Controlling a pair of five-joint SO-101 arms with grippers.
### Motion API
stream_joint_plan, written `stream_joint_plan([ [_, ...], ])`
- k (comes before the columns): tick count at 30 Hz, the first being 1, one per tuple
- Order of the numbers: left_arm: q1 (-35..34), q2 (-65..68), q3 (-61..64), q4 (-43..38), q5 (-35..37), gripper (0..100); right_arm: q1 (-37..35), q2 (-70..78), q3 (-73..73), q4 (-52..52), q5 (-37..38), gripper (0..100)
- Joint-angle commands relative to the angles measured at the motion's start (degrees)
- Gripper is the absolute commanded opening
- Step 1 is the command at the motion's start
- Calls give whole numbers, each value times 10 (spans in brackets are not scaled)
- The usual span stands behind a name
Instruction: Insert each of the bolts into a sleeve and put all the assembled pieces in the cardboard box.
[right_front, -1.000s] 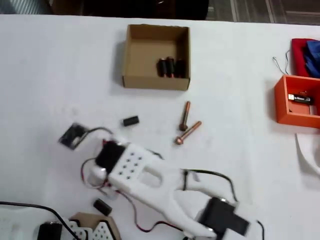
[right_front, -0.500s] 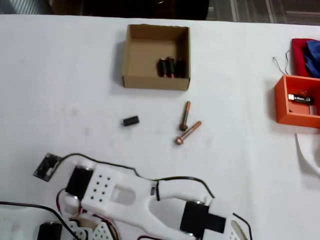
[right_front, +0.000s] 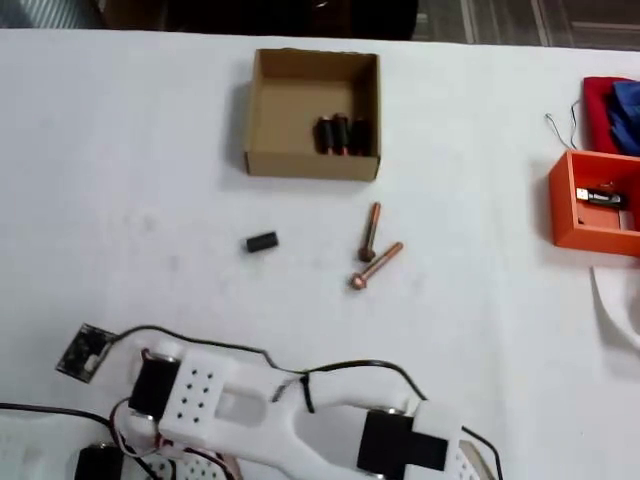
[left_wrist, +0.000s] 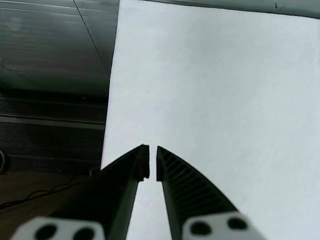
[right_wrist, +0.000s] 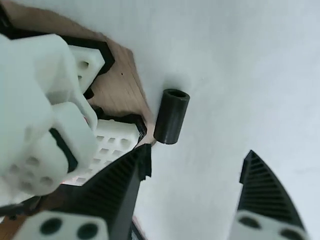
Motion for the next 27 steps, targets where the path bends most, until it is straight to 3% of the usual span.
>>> stream_joint_plan([
  [1, 1, -7, -29, -1, 2, 58, -2, 17, -3, -7, -4, 272],
  [17, -1, -7, -29, 11, -1, 60, 13, 36, -101, 71, -18, 272],
  [22, 70, -7, -29, 70, -60, 60, 123, -2, -169, 104, 16, 272],
  [27, 157, -7, -24, 126, -62, 60, 243, -36, -240, 138, 44, 272],
])
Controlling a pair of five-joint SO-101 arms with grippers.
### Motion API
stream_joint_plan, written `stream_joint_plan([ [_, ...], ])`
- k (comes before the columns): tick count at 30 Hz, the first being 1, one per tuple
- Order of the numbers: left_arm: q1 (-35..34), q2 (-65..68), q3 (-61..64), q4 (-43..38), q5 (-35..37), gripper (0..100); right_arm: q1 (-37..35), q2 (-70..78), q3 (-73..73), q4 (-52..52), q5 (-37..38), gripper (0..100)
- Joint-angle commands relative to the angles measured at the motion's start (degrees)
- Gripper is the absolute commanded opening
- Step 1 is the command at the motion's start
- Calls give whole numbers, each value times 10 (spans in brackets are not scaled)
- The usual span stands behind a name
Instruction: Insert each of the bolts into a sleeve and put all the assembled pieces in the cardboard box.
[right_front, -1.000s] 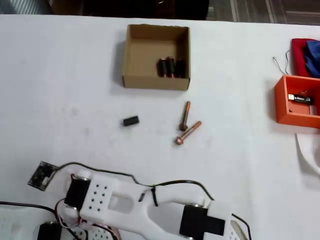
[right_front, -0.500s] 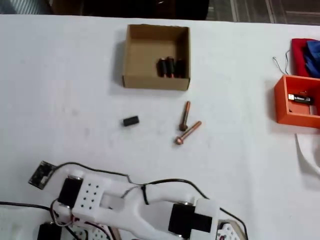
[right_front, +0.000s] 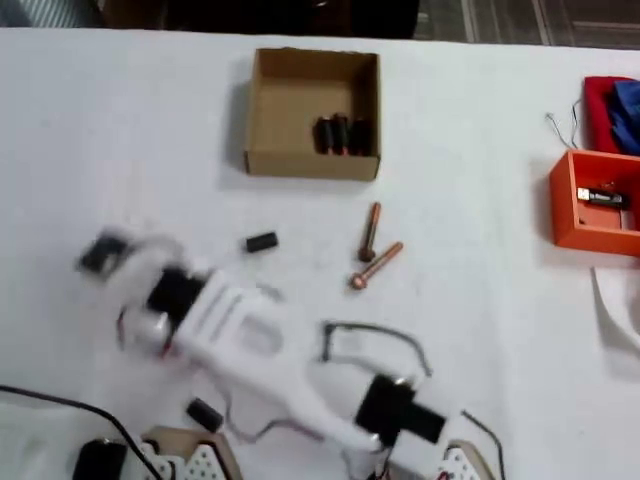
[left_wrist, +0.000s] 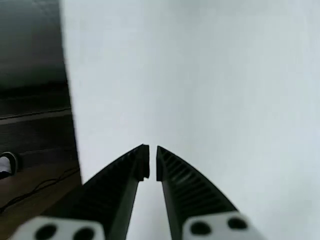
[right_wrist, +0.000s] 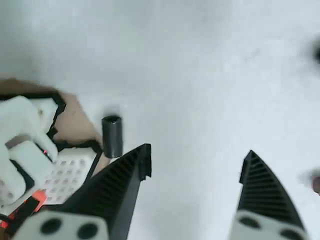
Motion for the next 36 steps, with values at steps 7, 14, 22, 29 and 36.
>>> stream_joint_plan([
  [7, 153, -10, -15, 26, -6, 60, 152, -45, 25, 2, 52, 272],
  [14, 366, -138, 195, 25, -87, 60, 313, -88, 12, -1, 113, 272],
  [22, 724, -230, 392, -92, -122, 67, 467, -255, 8, 0, 162, 272],
  [29, 880, -137, 392, -158, -258, 215, 638, -308, 8, -1, 164, 272],
  [36, 917, -72, 391, -149, -417, 218, 771, -312, 10, 11, 160, 272],
])
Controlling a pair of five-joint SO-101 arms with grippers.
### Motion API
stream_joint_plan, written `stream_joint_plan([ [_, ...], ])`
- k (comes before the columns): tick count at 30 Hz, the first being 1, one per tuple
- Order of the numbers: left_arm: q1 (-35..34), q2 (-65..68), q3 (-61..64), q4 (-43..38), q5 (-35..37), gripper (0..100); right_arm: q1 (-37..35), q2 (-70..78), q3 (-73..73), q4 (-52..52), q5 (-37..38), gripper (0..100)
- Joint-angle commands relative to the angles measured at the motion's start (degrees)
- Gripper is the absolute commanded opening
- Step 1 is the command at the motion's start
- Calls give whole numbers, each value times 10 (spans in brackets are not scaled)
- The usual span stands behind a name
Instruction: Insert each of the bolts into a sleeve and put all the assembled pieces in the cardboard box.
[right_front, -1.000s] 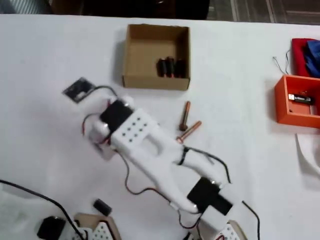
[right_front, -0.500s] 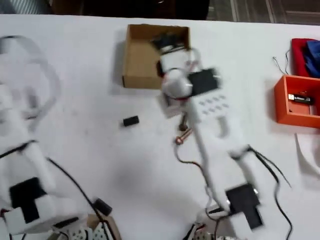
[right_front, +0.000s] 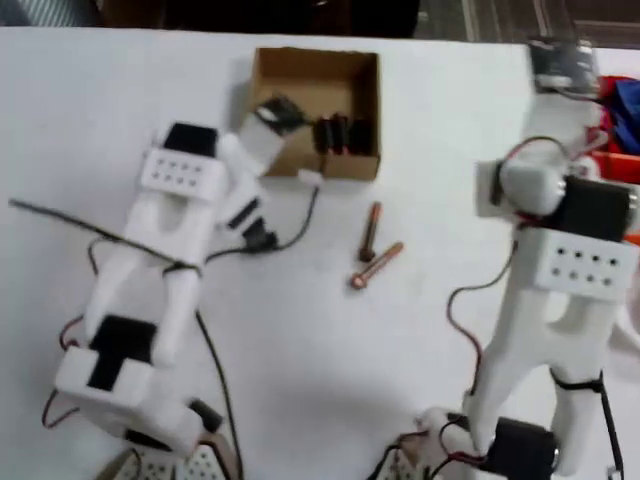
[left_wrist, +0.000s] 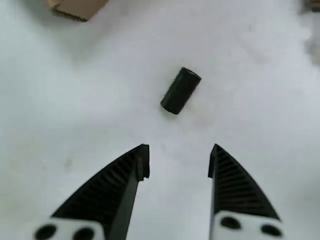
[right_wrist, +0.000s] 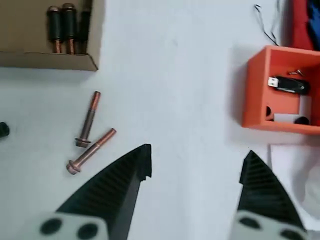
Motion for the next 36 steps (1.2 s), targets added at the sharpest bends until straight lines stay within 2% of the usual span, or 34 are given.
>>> stream_joint_plan([
  [1, 17, 1, -2, -3, -84, 219, 58, -19, -18, 4, -1, 273],
  [5, 6, 2, -36, 3, -105, 218, 80, -20, 5, 4, 3, 273],
  [7, -12, -1, -69, 21, -85, 218, 73, -20, 24, 4, 4, 272],
  [10, -64, 0, -157, 76, -24, 218, 19, -21, 46, 4, 4, 272],
  [14, -193, 4, -255, 135, 79, 218, -80, -15, 52, -16, 4, 272],
  [17, -319, 2, -268, 133, 139, 218, -143, -2, 94, -69, -2, 272],
  [21, -452, 4, -264, 129, 155, 218, -185, 37, 161, -121, 1, 272],
  [23, -500, 4, -262, 130, 155, 218, -241, 57, 162, -147, 17, 271],
  [24, -522, 4, -263, 130, 154, 218, -270, 66, 162, -165, 54, 269],
  [27, -577, 4, -268, 122, 154, 218, -356, 93, 164, -205, 225, 234],
  [29, -604, 4, -268, 112, 154, 218, -392, 116, 166, -218, 331, 222],
  [32, -634, 4, -266, 99, 154, 218, -413, 160, 161, -253, 401, 249],
  [36, -664, 4, -264, 98, 154, 218, -440, 228, 161, -293, 452, 271],
])
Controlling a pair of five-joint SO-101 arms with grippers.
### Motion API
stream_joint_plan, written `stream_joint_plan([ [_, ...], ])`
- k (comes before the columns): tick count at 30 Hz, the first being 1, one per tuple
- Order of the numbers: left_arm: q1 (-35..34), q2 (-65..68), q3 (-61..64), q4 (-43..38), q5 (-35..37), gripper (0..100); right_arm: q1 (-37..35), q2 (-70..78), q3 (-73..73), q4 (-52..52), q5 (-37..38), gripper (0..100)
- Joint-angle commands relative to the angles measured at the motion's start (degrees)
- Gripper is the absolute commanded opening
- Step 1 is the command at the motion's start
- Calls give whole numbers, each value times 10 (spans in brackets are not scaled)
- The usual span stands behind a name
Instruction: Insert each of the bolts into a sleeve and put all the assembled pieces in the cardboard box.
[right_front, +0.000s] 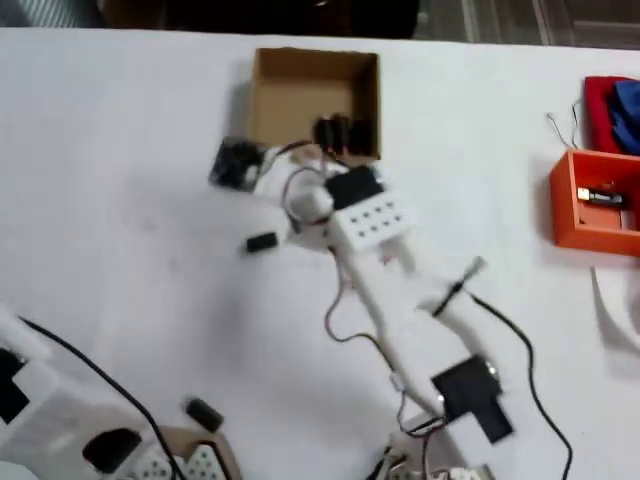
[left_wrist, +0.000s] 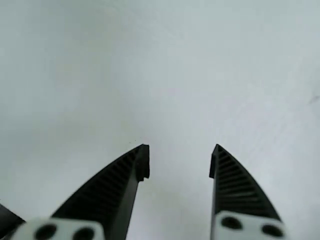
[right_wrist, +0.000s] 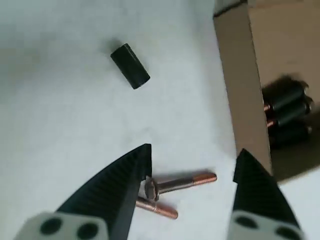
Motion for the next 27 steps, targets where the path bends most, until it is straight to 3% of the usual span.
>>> stream_joint_plan([
  [1, -30, -4, -22, -10, 4, 218, -33, 46, -9, -26, 50, 270],
  [12, -68, -4, -22, -10, 4, 218, -106, 145, -69, -25, 127, 269],
  [27, -68, -4, -21, -10, -18, 218, -103, 271, -132, -57, 142, 269],
])
